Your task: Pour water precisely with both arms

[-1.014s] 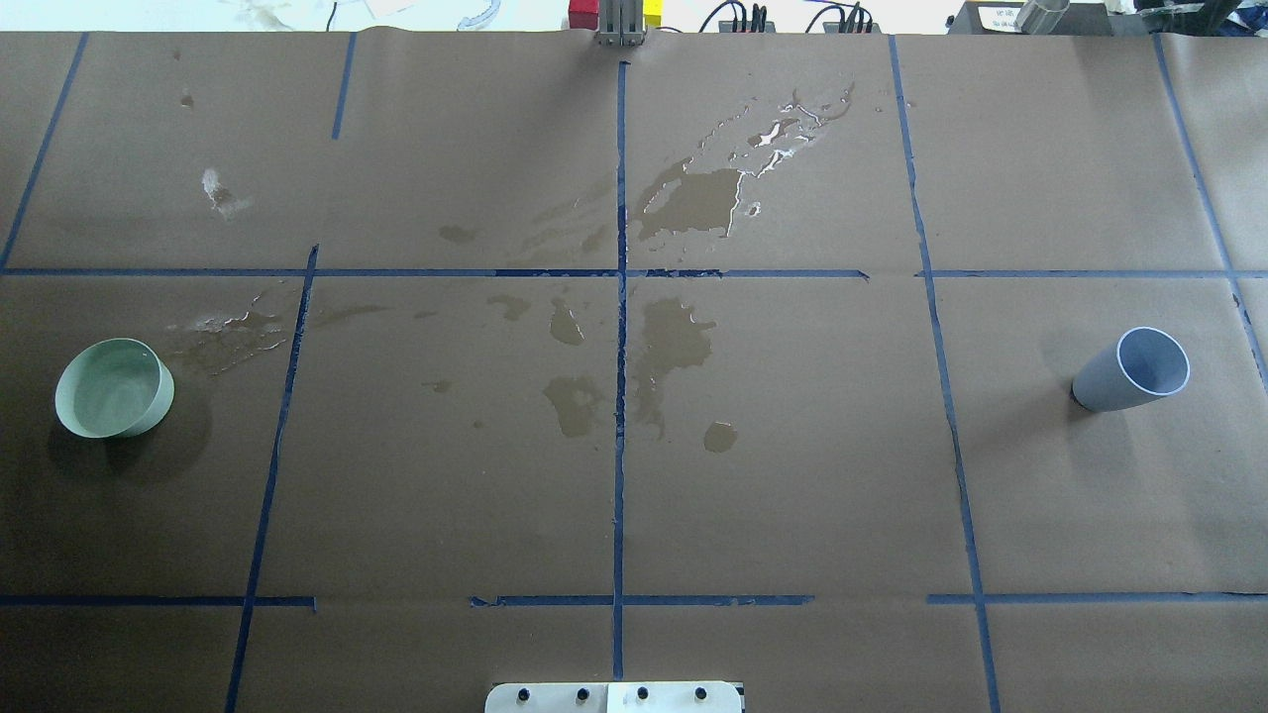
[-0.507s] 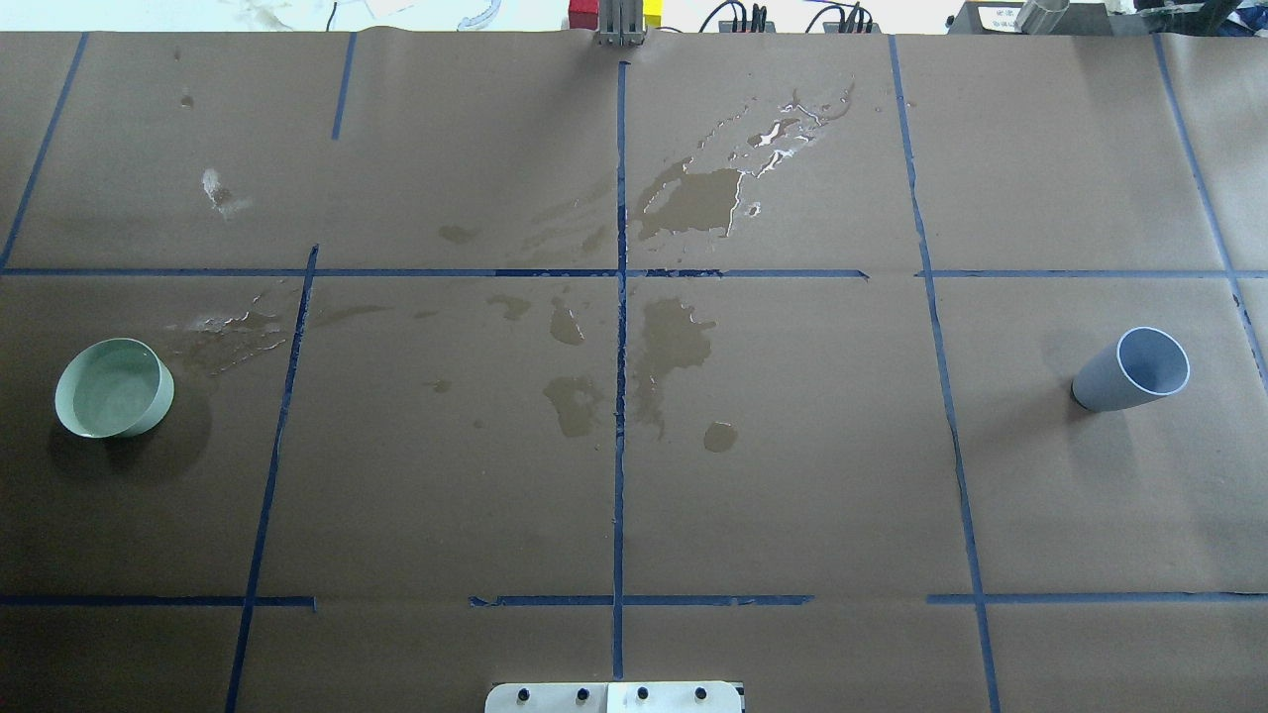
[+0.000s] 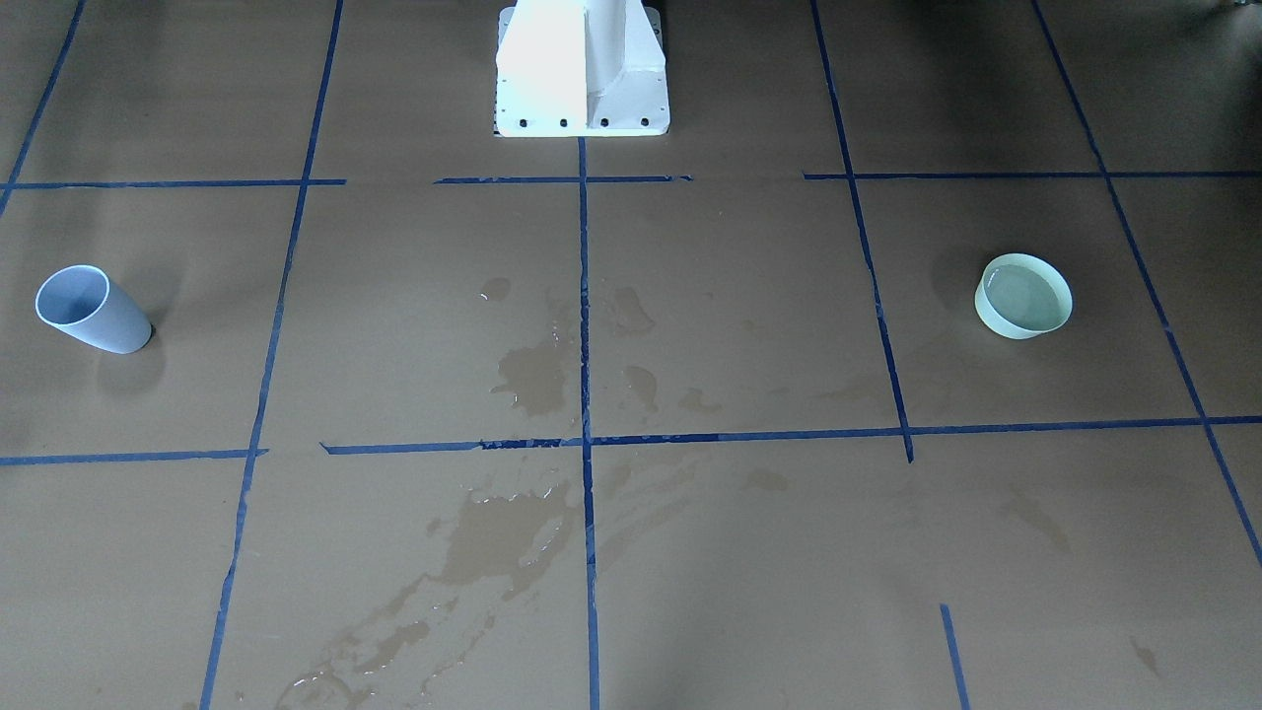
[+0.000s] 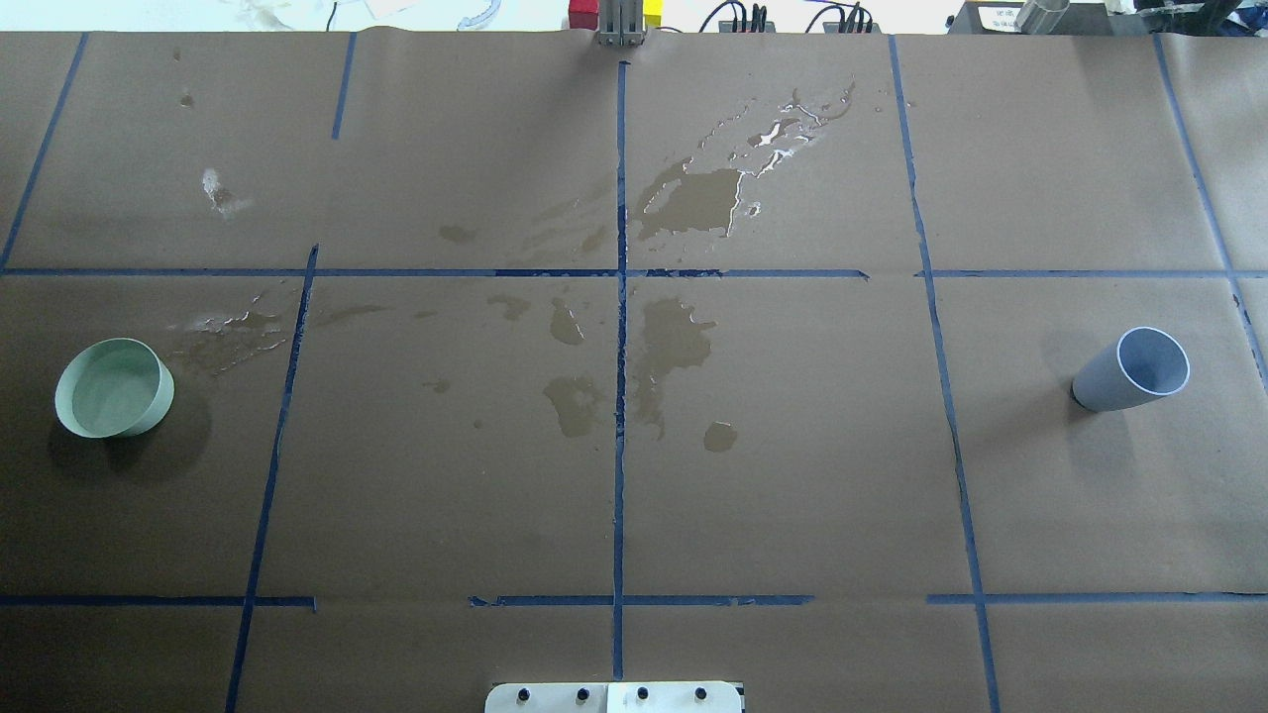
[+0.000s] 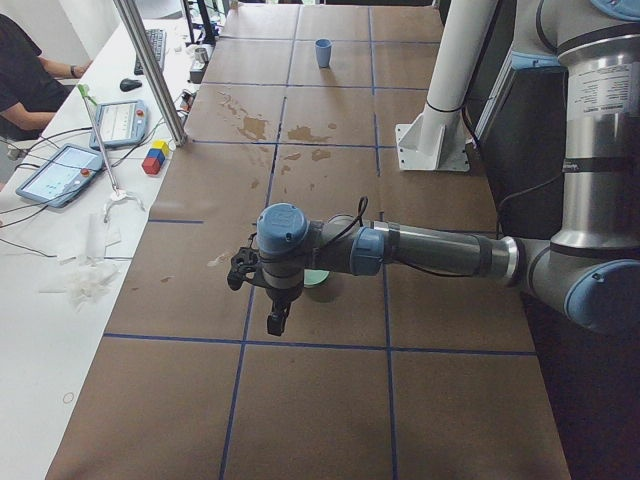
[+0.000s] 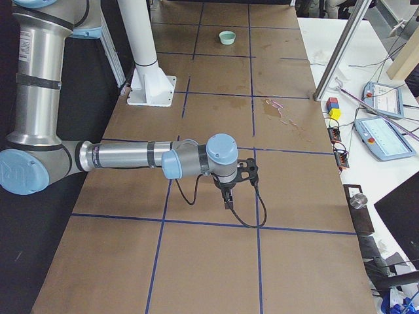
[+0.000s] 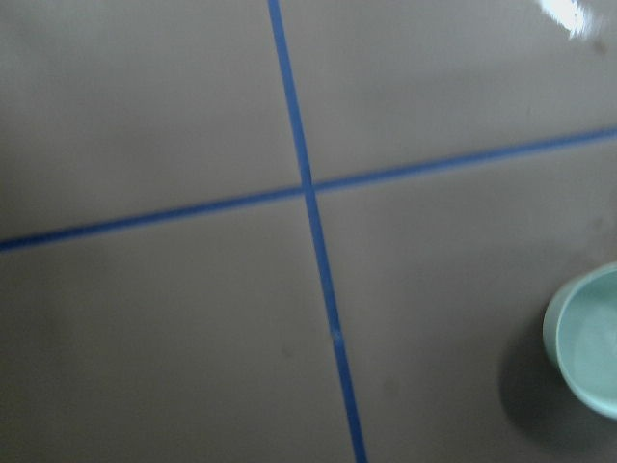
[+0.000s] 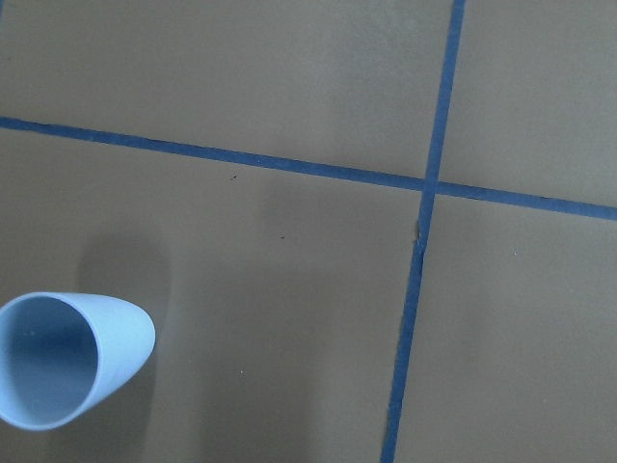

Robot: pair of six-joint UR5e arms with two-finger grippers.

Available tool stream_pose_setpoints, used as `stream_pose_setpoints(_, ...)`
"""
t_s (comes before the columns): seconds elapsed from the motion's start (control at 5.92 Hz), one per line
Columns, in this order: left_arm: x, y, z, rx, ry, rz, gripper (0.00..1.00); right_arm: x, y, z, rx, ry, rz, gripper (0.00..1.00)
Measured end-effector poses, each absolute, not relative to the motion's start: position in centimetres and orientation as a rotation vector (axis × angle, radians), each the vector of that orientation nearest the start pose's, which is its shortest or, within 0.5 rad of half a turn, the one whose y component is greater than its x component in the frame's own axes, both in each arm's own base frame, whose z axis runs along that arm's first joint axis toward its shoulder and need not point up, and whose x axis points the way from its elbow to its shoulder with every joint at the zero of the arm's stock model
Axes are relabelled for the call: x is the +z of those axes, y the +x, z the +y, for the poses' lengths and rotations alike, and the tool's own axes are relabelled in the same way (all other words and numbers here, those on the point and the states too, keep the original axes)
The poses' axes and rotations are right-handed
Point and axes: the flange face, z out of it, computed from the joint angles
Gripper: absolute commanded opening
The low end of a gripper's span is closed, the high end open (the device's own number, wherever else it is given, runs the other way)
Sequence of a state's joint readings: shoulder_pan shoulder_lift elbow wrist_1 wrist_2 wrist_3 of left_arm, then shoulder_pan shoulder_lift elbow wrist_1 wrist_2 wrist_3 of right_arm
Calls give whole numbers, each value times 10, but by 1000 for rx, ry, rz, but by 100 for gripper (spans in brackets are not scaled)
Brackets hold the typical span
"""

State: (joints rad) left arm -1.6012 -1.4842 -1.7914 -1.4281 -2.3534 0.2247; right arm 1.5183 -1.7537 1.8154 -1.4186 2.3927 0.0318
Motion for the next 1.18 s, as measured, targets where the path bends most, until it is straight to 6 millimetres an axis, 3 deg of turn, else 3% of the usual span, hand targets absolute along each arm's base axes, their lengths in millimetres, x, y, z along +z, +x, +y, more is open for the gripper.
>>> stream_pose_setpoints(0.34,626,-78,-433,186,19,794,100,603,40,-417,-99,165,-813,100)
stream_pose_setpoints(0.68,630,-77,-431,160,5,801,100,608,34,-414,-101,127,-813,100)
stream_pose_setpoints(1.18,627,-74,-432,156,20,800,100,609,22,-387,-150,82,-820,100)
